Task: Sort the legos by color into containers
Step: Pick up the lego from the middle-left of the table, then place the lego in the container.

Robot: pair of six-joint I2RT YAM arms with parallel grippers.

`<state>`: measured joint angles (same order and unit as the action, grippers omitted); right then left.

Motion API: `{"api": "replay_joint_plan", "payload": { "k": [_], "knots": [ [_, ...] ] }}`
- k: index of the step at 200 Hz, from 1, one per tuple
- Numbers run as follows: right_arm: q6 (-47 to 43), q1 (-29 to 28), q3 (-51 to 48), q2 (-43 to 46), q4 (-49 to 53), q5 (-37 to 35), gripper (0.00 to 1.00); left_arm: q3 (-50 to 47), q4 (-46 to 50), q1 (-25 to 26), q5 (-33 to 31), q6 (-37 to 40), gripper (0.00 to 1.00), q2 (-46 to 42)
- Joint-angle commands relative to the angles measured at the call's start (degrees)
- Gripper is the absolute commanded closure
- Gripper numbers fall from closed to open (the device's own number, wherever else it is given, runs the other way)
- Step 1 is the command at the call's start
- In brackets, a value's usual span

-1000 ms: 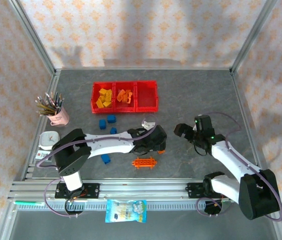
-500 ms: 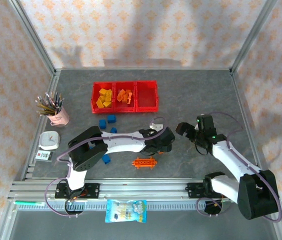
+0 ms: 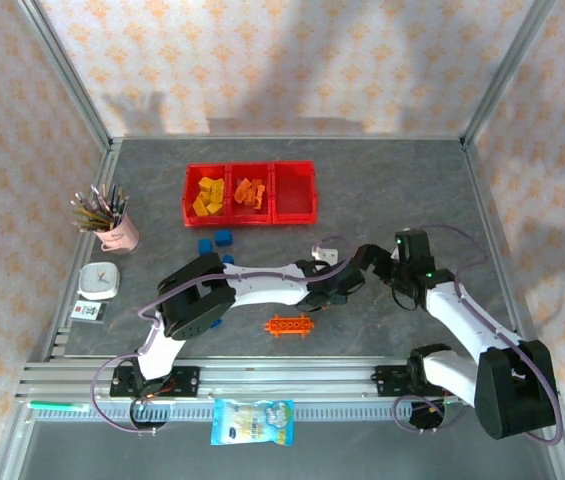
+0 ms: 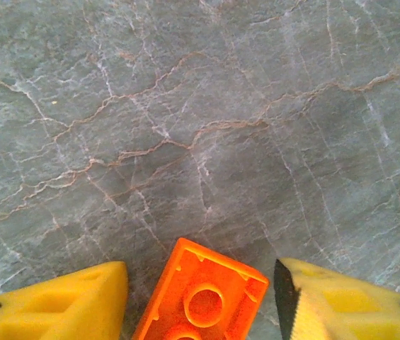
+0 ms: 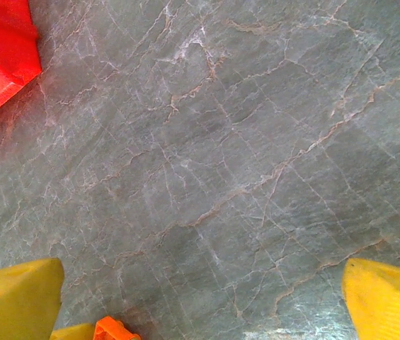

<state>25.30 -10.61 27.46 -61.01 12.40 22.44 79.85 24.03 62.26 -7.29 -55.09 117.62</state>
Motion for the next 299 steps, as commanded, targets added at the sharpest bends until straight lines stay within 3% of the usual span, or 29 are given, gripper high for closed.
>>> {"api": "replay_joint_plan", "payload": {
  "k": [1,83,154,186,237,264,299],
  "knots": [
    [-0.7,0.6,-0.5,0.0,-1.2,0.3,0.00,0.5,4.1,0.3,-4.1,0.1,0.48,1.6],
    [-1.1,0.7,0.6,0.6,0.0,0.2,0.00,-0.9,3.3,0.5,-6.5,1.7,0.65,-1.8],
    [-4.2,0.6,4.1,1.1,0.4,5.9,0.00,-4.9,3.5,-1.6,-12.4,4.2,0.64,-12.5],
    [-4.6,-1.0,7.0,0.6,0.2,6.7,0.00,-7.2,3.5,-8.3,-15.5,8.3,0.63,-18.2],
    [-2.9,-8.1,11.1,-2.8,-2.7,4.3,0.00,-6.6,-4.0,-24.3,-16.8,20.8,0.63,-21.8],
    [-1.7,-10.3,12.7,-5.2,-4.9,3.5,0.00,-3.1,-9.7,-31.9,-14.1,26.0,0.63,-17.1],
    [-1.6,-10.9,14.6,-7.9,-5.7,2.6,0.00,7.7,-11.3,-38.1,-11.2,28.8,0.63,-5.8]
  ]
}}
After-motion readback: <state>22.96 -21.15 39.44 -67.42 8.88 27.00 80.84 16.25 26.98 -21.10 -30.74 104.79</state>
